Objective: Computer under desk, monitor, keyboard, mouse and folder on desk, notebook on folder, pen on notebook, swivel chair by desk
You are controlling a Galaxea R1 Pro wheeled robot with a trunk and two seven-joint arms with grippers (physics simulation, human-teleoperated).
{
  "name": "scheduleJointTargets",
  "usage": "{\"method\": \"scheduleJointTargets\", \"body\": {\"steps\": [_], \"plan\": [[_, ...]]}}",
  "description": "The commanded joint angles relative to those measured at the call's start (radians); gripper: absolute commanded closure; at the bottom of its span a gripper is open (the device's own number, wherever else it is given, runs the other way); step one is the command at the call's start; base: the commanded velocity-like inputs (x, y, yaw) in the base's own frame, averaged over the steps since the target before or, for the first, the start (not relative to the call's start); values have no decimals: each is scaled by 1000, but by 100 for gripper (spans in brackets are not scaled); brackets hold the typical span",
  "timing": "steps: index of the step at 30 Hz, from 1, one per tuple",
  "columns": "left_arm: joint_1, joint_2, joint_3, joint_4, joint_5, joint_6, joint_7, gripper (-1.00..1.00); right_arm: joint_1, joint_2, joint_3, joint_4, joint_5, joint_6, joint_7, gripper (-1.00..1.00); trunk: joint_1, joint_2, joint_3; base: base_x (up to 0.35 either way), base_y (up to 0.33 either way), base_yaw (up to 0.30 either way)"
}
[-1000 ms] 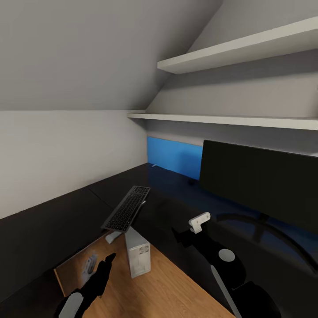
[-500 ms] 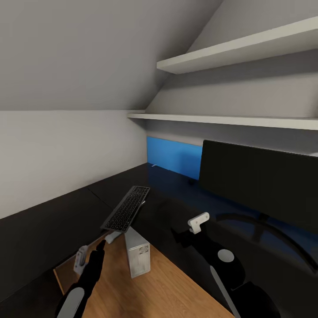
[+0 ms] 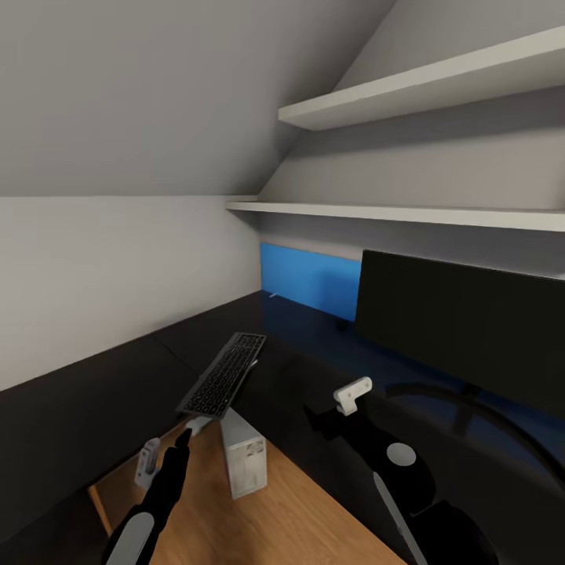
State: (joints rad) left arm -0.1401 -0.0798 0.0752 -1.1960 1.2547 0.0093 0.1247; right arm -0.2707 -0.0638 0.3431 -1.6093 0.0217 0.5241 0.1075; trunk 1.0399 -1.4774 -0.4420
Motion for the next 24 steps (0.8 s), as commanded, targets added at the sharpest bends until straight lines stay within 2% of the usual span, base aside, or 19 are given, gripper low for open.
{"method": "scheduleJointTargets", "body": {"steps": [1, 5, 7, 12, 17, 24], "plan": [[-2, -1, -2, 8, 10, 1, 3, -100, -1, -1, 1, -1, 3, 5, 3, -100, 0, -1, -1, 258, 0, 0], [-23, 0, -10, 58, 14, 2, 2, -100, -1, -1, 1, -1, 3, 5, 3, -100, 0, -1, -1, 263, 0, 0], [-51, -1, -13, 105, 16, 3, -4, -100, -1, -1, 1, -1, 3, 4, 3, -100, 0, -1, -1, 141, 0, 0], [-86, 0, -16, 164, 16, 16, -43, -100, -1, -1, 1, -1, 3, 3, 3, -100, 0, -1, -1, 63, 0, 0], [-108, 0, -17, 186, 18, 45, -79, -100, -1, -1, 1, -1, 3, 2, 3, -100, 0, -1, -1, 16, 0, 0], [-114, 1, -16, 195, 20, 54, -96, -100, -1, -1, 1, -1, 4, 2, 3, -100, 0, -1, -1, 4, 0, 0]]}}
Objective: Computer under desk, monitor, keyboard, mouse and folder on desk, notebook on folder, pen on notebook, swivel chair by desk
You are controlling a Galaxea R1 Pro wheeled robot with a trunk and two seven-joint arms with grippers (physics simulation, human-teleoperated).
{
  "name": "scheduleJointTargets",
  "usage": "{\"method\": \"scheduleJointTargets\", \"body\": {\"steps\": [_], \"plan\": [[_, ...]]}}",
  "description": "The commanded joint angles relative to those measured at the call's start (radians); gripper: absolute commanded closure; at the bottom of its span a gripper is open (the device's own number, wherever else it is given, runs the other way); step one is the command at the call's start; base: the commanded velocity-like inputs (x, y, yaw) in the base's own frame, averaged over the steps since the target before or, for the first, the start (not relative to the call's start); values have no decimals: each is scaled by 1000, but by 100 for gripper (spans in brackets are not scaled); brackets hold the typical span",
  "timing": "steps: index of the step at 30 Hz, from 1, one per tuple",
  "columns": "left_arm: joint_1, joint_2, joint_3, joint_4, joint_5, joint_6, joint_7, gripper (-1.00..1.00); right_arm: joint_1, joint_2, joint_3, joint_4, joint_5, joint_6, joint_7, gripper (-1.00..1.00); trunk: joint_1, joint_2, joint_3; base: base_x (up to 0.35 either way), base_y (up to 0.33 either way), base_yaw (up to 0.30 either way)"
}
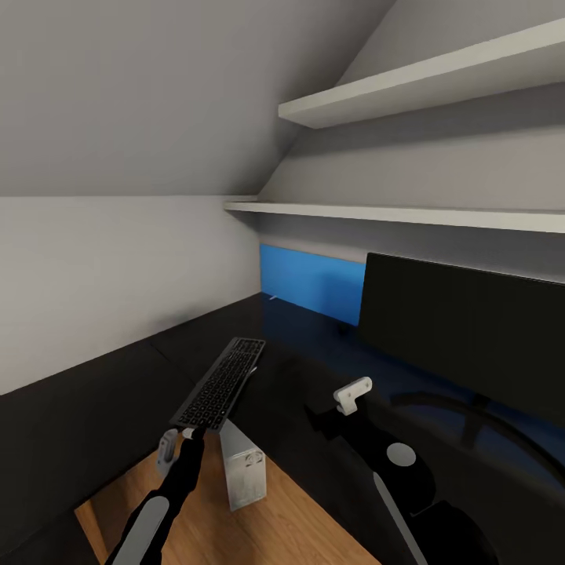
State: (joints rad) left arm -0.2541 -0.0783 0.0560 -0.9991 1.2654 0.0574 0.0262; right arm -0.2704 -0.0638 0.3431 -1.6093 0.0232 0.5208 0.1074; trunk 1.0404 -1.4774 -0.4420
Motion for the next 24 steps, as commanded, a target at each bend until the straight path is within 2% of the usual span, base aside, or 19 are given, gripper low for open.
{"method": "scheduleJointTargets", "body": {"steps": [1, 6, 15, 24], "plan": [[-1, -1, 3, -2, 9, 6, 1, -100, -1, -1, 1, -1, 3, 5, 3, -100, 0, -1, -1, 1, 0, 0], [-2, 1, 2, -1, 8, 6, -18, -100, -1, -1, 1, -1, 3, 5, 3, -100, 0, -1, -1, 67, 0, 0], [-2, 6, 4, 3, 9, 0, -39, -100, -1, -1, 1, -1, 3, 5, 3, -100, 0, -1, -1, 214, 0, 0], [-4, 4, 8, 40, 10, -2, -41, -100, -1, -1, -4, -1, 3, 7, 3, -100, 0, -1, -1, 42, 0, 0]]}}
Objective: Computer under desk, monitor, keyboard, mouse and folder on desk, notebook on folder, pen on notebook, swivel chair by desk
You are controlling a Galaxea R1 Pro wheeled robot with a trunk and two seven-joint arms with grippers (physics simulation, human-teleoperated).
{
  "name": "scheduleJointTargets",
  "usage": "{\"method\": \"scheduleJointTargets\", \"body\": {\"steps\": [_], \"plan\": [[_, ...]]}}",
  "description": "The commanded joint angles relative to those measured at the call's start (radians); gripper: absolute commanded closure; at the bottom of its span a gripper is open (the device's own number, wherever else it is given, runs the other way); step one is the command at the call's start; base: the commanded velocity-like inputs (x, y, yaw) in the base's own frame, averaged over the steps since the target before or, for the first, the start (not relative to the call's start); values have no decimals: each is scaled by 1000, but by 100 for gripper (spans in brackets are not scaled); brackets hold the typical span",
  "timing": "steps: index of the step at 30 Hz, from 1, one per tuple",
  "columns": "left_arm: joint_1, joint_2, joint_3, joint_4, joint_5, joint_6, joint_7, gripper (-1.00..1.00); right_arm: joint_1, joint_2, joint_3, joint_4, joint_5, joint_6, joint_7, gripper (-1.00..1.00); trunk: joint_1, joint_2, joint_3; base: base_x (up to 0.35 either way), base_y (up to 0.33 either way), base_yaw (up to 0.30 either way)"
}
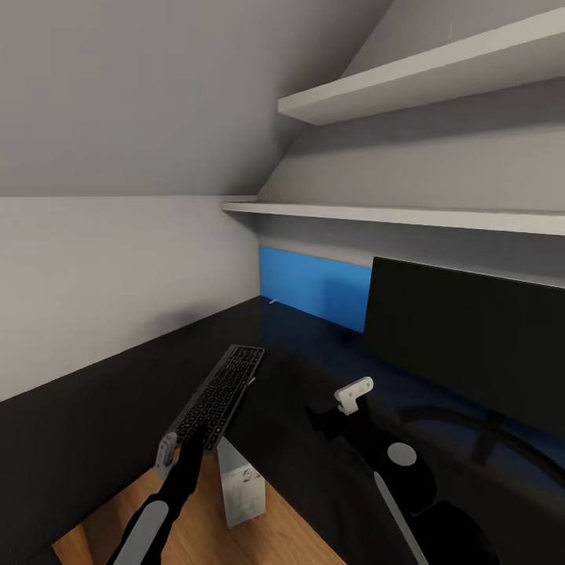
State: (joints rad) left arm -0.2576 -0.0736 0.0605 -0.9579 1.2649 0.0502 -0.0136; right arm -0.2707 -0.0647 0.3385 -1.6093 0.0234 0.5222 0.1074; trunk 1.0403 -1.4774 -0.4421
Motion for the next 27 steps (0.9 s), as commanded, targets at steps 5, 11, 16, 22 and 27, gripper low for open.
{"method": "scheduleJointTargets", "body": {"steps": [5, 11, 16, 22, 27], "plan": [[-1, -1, 4, 9, 11, 5, -2, -100, -1, -1, -2, -1, 3, 5, 3, -100, 0, -1, -1, 6, 0, 0], [-2, -2, 4, 12, 10, 5, -1, -100, -1, -1, -2, -1, 3, 5, 3, -100, 0, -1, -1, 2, 0, 0], [-3, -1, 4, 13, 11, 5, -2, -100, -1, -1, -3, -1, 3, 5, 3, -100, 0, -1, -1, 11, 0, 0], [-2, -1, 3, 13, 8, -1, -2, -100, -1, -1, -4, -1, 3, 5, 3, -100, 0, -1, -1, 137, 0, 0], [-2, 0, 3, 13, 8, -4, -2, -100, -1, -1, -4, -1, 3, 5, 3, -100, 0, -1, -1, 51, 0, 0]]}}
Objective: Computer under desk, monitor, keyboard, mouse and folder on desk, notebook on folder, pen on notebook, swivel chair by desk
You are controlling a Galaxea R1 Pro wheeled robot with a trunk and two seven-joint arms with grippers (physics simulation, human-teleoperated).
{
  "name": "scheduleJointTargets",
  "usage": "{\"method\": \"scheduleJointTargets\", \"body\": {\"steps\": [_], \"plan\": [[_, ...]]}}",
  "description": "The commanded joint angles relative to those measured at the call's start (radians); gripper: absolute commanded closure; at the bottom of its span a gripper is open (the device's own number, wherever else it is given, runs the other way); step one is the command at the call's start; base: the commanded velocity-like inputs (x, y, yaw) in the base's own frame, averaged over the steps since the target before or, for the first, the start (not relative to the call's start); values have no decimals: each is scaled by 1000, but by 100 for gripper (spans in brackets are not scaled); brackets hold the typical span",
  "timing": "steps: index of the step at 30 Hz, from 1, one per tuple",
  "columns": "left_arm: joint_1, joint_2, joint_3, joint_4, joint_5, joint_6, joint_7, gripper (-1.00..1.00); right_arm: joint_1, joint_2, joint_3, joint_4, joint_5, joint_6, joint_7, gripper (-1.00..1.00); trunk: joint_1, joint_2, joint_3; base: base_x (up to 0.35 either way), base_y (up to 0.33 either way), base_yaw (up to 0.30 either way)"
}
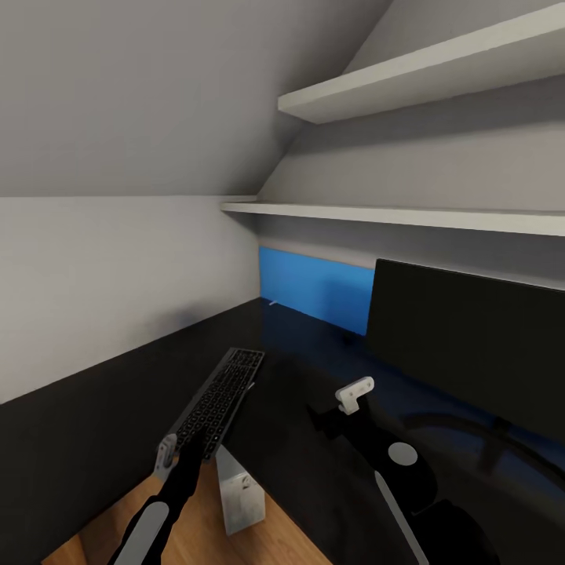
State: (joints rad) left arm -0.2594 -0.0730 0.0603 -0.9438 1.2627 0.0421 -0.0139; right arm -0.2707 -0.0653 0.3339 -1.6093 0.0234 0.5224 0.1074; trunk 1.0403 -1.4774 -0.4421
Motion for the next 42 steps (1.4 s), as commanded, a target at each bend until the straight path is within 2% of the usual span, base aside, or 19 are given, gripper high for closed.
{"method": "scheduleJointTargets", "body": {"steps": [1, 9, 10, 20, 23, 29, 34, 37, 42], "plan": [[0, -1, 3, 0, 10, 4, -1, -100, -1, -1, 1, -1, 3, 5, 3, -100, 0, -1, -1, 22, 0, 0], [0, 1, 4, 0, 12, 5, -2, -100, -1, -1, 1, -1, 3, 5, 3, -100, 0, -1, -1, 9, 0, 0], [0, 2, 5, 0, 12, 5, -3, 100, -1, -1, 1, -1, 3, 4, 3, -100, 0, -1, -1, 2, 0, 0], [0, 7, 1, -1, 6, 11, -21, 100, -1, -1, 3, -1, 3, 4, 3, -100, 0, -1, -1, 0, 0, 0], [0, 10, 0, -1, 0, 15, -113, 100, -1, -1, 5, -1, 3, 4, 3, -100, 0, -1, -1, 0, 0, 0], [5, 21, -1, -5, -3, 32, -251, 100, -1, 0, 6, -1, 3, 4, 3, -100, 0, -1, -1, 0, 0, 0], [12, 35, -3, -15, -3, 39, -334, 100, -1, 1, 8, 1, 4, 4, 2, -100, 0, -1, -1, 0, 0, 0], [15, 40, -2, -17, -3, 49, -367, 100, -1, 1, 7, 1, 4, 3, -1, -100, 0, -1, -1, 0, 0, 0], [21, 52, 0, -32, -3, 62, -384, 100, -1, -3, 2, -1, 2, 7, -1, -100, 0, -1, -1, 0, 0, 0]]}}
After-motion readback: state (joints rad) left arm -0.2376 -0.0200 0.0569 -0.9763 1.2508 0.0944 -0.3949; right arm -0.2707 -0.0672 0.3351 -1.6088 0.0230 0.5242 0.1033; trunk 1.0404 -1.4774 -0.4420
